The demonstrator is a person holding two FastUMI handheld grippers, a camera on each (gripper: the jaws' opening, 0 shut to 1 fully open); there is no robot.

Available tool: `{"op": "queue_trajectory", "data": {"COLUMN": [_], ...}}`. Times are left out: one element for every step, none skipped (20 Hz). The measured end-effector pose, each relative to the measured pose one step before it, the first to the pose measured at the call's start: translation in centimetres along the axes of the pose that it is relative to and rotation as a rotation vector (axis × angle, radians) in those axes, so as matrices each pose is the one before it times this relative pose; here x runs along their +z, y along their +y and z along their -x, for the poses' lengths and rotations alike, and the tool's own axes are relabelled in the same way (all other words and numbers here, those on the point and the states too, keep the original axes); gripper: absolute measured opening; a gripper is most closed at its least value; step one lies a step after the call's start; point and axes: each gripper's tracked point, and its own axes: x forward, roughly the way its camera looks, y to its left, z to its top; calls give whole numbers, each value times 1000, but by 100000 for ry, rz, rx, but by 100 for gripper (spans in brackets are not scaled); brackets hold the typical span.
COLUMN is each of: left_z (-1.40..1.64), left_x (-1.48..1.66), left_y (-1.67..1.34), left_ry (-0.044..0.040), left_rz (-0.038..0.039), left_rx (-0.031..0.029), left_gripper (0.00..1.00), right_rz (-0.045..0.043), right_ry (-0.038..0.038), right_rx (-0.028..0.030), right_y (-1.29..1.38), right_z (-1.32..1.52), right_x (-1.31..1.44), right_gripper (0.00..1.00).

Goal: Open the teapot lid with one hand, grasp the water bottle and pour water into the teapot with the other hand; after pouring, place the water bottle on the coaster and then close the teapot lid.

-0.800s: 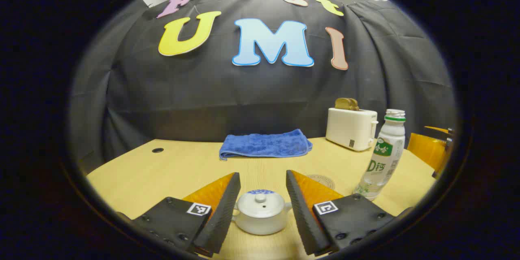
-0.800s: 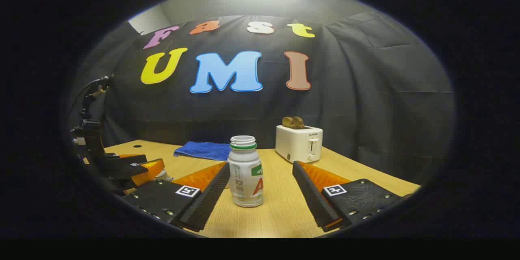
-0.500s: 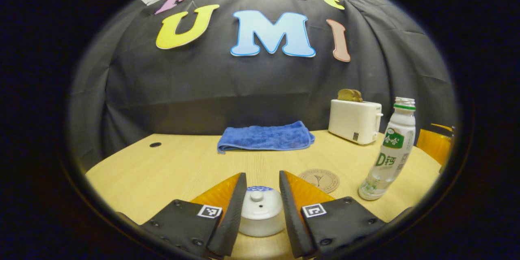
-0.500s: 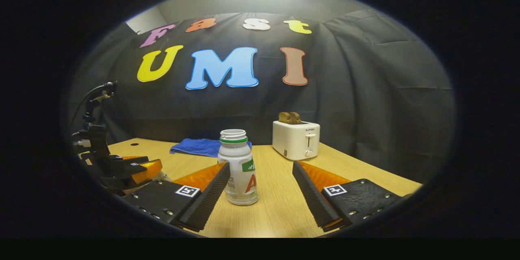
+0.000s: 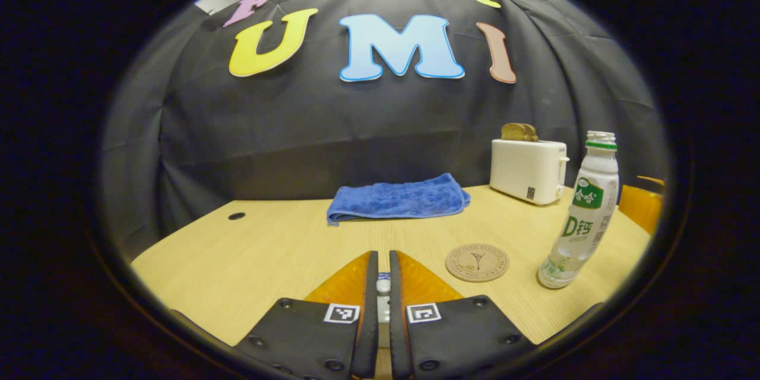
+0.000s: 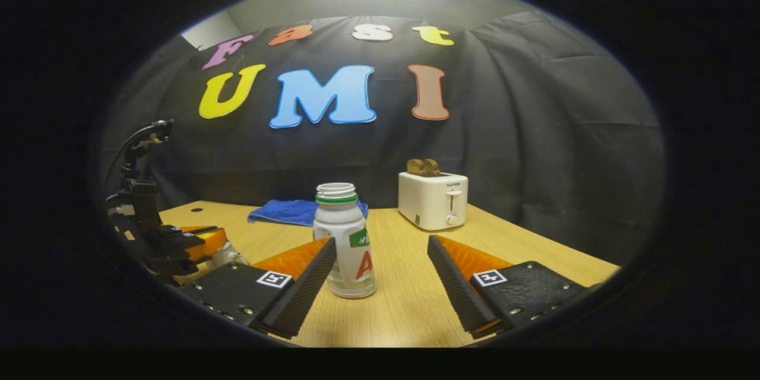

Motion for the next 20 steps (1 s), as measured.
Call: {"op": "queue_trajectory", "data": {"left_z": [66,-25,8,36,151,170,143,286,261,442,518,691,754,751,738,784,731,653,561,534], "left_x": [114,-3,73,150,303,480,488,481,648,788,798,958,1087,1021,974,835,637,409,292,47], "left_y": [-66,30,8,73,90,153,7,133,100,94,140,228,363,583,725,781,672,716,745,795], "left_ry": [-122,119,351,75,-241,-989,-485,-581,-826,-1003,-817,-1394,-1769,-1853,-1614,-1442,-861,-540,-201,148], "left_rz": [310,235,526,1362,1096,1580,1189,809,519,772,1241,1136,118,-788,-1180,-953,-469,-39,268,546], "left_rx": [-456,-572,-607,-678,-400,-644,-623,-412,-421,-463,-709,-333,314,908,1404,1064,933,962,927,891], "left_gripper": [15,12,15,15,7,15,12,12,12,12,12,15,16,15,12,12,15,12,15,12], "right_rz": [123,-70,-231,-311,-226,-320,-237,-435,-428,-379,-214,70,434,623,748,694,492,222,418,788], "right_ry": [175,201,276,318,385,220,332,470,493,283,356,381,499,236,123,94,287,376,601,510], "right_rx": [413,774,965,762,583,543,427,561,902,751,1037,827,442,494,208,467,551,753,968,479], "right_y": [64,144,173,139,56,63,74,53,184,116,206,122,75,196,113,183,163,222,243,191], "right_z": [-40,19,-87,-59,-112,-91,-108,-101,43,-128,-25,-103,-90,-160,-130,-139,-156,-232,-328,-254], "right_x": [-95,-35,-76,-67,-150,-21,-150,-42,-197,-79,-156,-46,-113,-109,47,-59,-159,-76,-113,-211], "right_gripper": [95,95,95,95,95,95,95,95,95,95,95,95,95,95,95,95,95,95,95,95]}}
